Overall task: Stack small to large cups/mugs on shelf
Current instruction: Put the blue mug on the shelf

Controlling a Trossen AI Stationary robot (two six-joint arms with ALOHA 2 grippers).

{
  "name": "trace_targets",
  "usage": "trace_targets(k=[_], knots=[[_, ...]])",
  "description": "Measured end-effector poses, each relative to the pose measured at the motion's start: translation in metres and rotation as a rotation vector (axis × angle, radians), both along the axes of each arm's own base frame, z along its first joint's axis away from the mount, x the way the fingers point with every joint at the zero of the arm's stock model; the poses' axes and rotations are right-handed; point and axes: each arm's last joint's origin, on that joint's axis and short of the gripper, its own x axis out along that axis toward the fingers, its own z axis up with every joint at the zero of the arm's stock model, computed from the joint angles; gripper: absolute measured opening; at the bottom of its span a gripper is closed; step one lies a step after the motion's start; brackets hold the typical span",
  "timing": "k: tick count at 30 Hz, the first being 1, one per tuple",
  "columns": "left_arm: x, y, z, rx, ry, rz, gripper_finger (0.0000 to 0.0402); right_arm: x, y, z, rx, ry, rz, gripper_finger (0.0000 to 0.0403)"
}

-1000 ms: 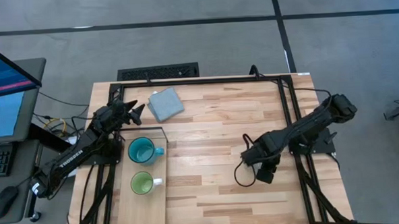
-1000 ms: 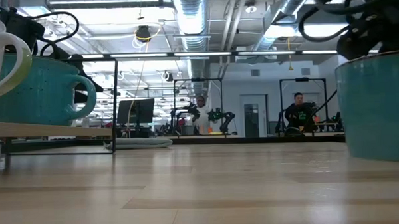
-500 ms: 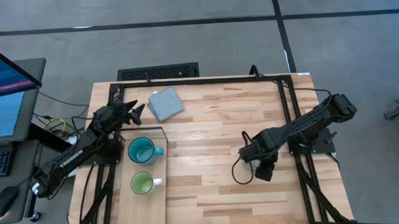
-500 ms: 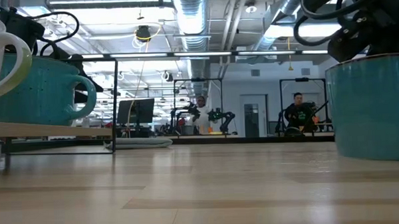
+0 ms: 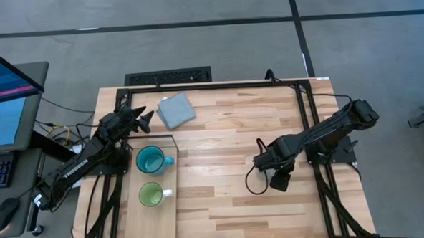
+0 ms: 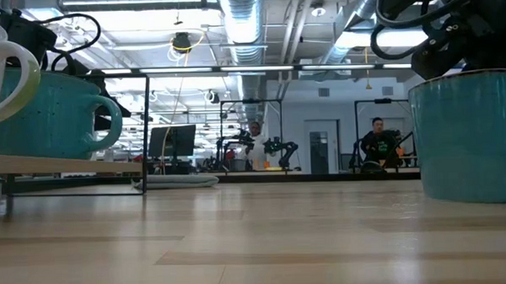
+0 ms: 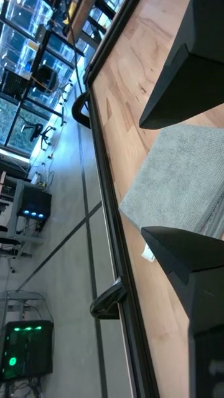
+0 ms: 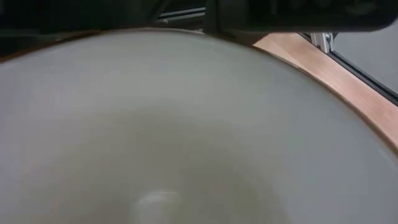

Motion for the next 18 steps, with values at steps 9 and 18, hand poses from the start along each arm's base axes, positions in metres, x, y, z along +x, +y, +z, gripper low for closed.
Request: trace_targets(k=[9, 18], knots=[[0.0, 0.0, 0.0, 0.0, 0.0, 0.0, 0.0261, -0.001, -0.001, 0.0, -0.027, 0.002, -0.004, 0.0242], [0.0, 0.0, 0.0, 0.001, 0.0, 0.0, 0.0261, 0.01, -0.004, 0.016, -0.192, -0.13, 0.005, 0.0255]])
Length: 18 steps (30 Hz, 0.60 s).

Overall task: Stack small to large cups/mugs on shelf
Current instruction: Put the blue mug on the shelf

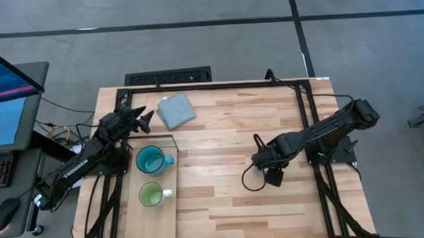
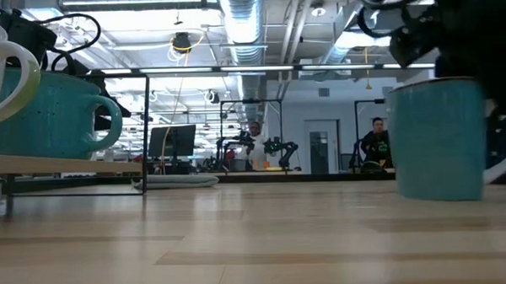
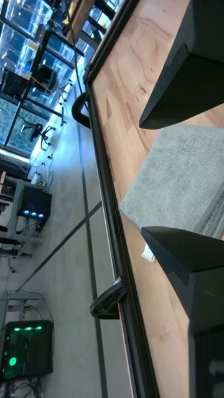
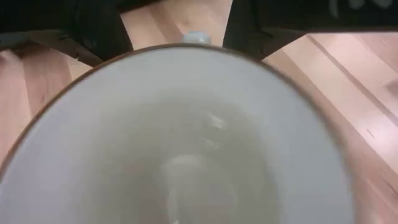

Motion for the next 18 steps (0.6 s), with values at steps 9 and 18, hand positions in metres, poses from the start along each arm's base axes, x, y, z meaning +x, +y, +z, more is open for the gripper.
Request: trace_targets(k=[9, 18], knots=[[0.0, 0.0, 0.0, 0.0, 0.0, 0.0, 0.0261, 0.008, -0.006, 0.003, -0.026, -0.065, -0.034, 0.0255], [0.0, 0.0, 0.0, -0.001, -0.001, 0.0, 0.0261, 0.015, -0.019, 0.003, -0.085, -0.117, -0.075, 0.0255]])
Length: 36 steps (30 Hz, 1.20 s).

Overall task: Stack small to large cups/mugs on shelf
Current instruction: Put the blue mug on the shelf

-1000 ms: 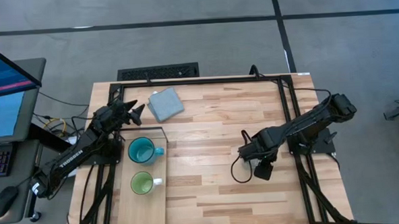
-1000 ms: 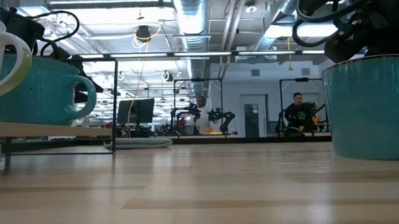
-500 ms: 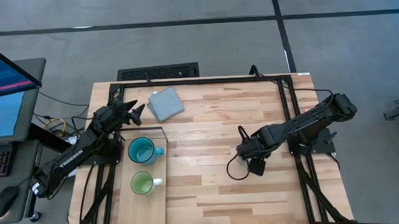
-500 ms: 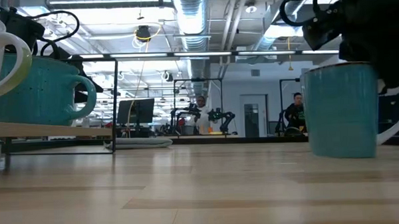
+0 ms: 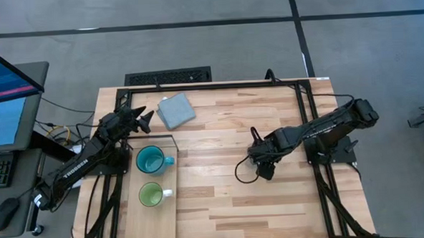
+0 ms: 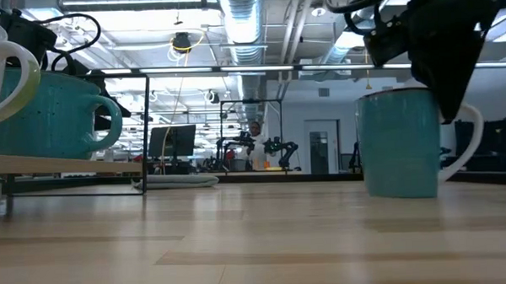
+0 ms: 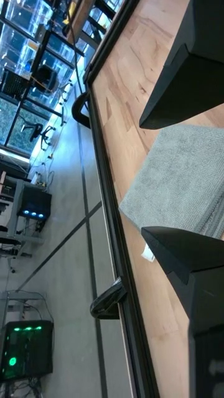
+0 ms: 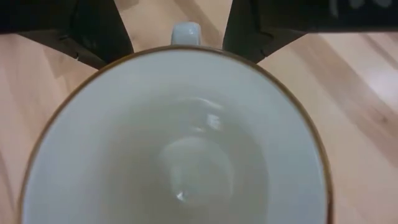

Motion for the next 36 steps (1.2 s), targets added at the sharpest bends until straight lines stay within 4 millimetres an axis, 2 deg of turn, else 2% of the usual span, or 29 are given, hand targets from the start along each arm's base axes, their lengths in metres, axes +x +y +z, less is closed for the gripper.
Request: trace_targets(k=[21, 36], knots=[[0.0, 0.0, 0.0, -0.001, -0.001, 0.0, 0.0261, 0.018, -0.04, 0.001, -0.098, -0.124, 0.0, 0.0255], [0.0, 0.0, 0.0, -0.003, -0.004, 0.001, 0.0261, 0.019, -0.04, 0.001, -0.1, -0.128, 0.068, 0.0255]])
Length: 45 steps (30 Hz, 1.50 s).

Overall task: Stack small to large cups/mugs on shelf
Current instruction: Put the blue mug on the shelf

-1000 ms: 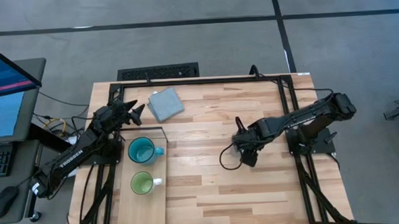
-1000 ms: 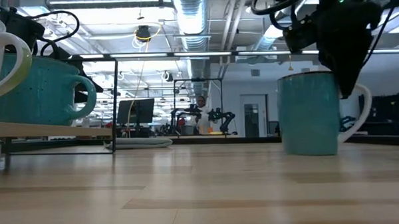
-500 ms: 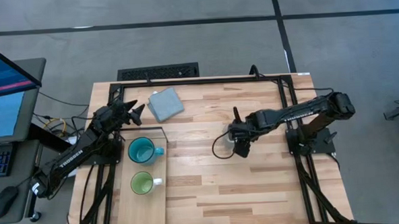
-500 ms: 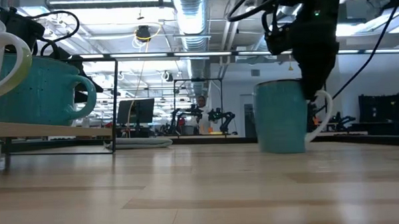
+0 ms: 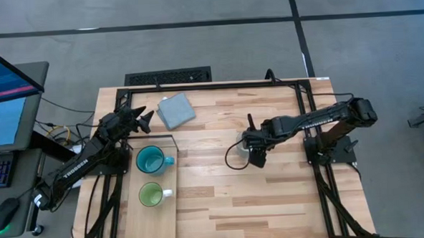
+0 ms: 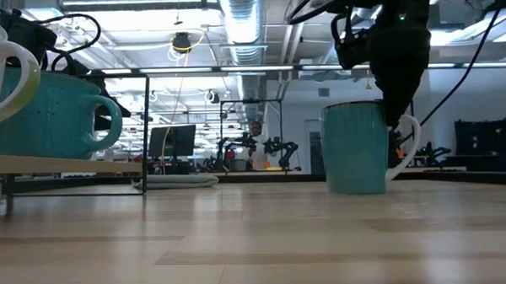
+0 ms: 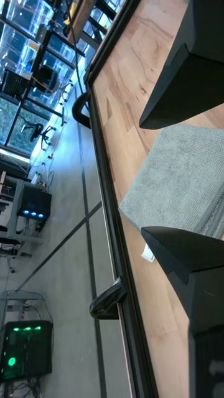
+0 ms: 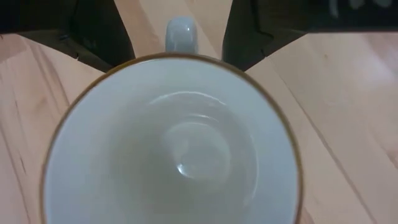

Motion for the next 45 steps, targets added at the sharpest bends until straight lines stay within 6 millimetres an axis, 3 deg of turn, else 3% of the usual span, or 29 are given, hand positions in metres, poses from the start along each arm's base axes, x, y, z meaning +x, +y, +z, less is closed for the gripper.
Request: trace_targets(k=[13, 19, 26, 33, 38, 45], knots=[[0.0, 0.0, 0.0, 0.0, 0.0, 0.0, 0.0261, 0.001, -0.005, 0.0, -0.02, -0.01, -0.048, 0.0255], [0.0, 0.0, 0.0, 0.001, 0.0, 0.0, 0.0261, 0.005, -0.005, -0.01, -0.023, 0.037, -0.071, 0.0248], [0.0, 0.0, 0.0, 0.0, 0.001, 0.0, 0.0261, 0.011, -0.003, -0.027, -0.031, 0.106, -0.045, 0.0173], [0.0, 0.0, 0.0, 0.001, 0.001, 0.0, 0.0261, 0.01, -0.004, -0.019, -0.027, 0.057, -0.042, 0.0093], [0.0, 0.0, 0.0, 0.003, 0.004, -0.001, 0.0261, 0.008, -0.004, -0.013, -0.025, 0.035, -0.043, 0.0071], [0.0, 0.0, 0.0, 0.002, 0.004, 0.0, 0.0261, 0.007, -0.004, -0.013, -0.025, 0.035, -0.043, 0.0069]])
